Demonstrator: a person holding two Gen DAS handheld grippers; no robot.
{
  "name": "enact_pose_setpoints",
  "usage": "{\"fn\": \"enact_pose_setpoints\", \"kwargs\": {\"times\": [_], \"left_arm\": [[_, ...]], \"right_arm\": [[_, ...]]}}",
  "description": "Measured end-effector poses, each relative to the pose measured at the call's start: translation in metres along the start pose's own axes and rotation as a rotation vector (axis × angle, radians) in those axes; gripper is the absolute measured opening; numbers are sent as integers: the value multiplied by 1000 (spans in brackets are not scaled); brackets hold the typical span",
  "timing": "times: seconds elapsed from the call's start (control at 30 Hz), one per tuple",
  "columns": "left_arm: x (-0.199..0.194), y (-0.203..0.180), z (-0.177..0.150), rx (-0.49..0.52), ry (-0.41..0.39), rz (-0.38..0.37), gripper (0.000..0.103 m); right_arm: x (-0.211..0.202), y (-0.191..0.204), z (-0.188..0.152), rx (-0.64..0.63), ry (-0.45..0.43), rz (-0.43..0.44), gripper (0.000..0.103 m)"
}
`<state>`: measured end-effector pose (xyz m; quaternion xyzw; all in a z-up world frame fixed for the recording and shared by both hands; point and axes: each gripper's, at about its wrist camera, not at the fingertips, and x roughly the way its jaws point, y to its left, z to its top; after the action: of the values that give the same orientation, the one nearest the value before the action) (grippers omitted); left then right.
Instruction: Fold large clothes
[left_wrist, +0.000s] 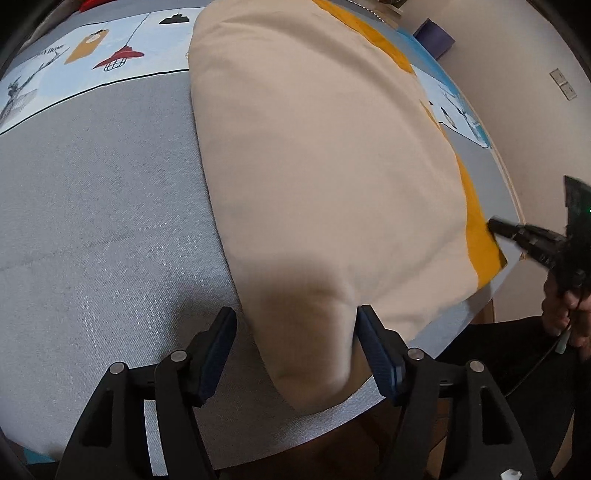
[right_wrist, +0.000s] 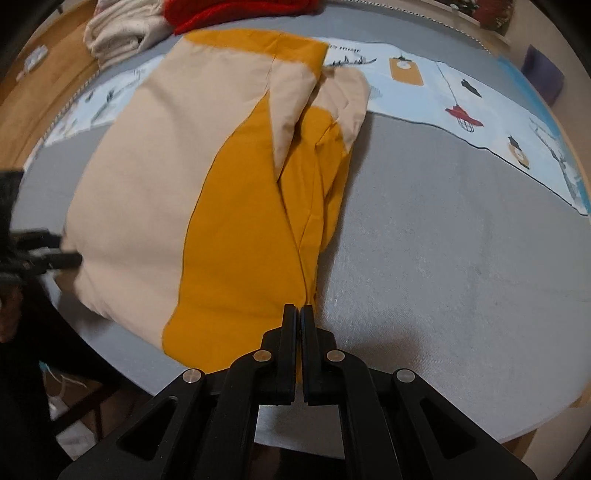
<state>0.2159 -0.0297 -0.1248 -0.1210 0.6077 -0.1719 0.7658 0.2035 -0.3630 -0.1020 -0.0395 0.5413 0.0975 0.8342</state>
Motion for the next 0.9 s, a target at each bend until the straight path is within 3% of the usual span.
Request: {"fn": "enact_pose_setpoints", "kwargs": {"times": [0.1,0.17,0.23,0.27,0.47,0.9], "left_arm": [[-1,2,0,-1,-4,-2,66],[-4,1,-1,5,-9,6,66],[-4,1,-1,4,-11,9,66],[-5,1,-1,1,-11,9,66],[-3,-1,3,7,-8,13,66],[-2,5,8,-1,4,-3,68]], "right_arm": [[-24,-14,13,94,-127,56,7],[-31,-19,20,145,-172,89,18],[-31,-19,31,181,-190,105,39],[-28,-17,39,188,-192,108,41],[3,-6,83,214,-145,102,41],[78,-26,143,427,-68,234,41]]}}
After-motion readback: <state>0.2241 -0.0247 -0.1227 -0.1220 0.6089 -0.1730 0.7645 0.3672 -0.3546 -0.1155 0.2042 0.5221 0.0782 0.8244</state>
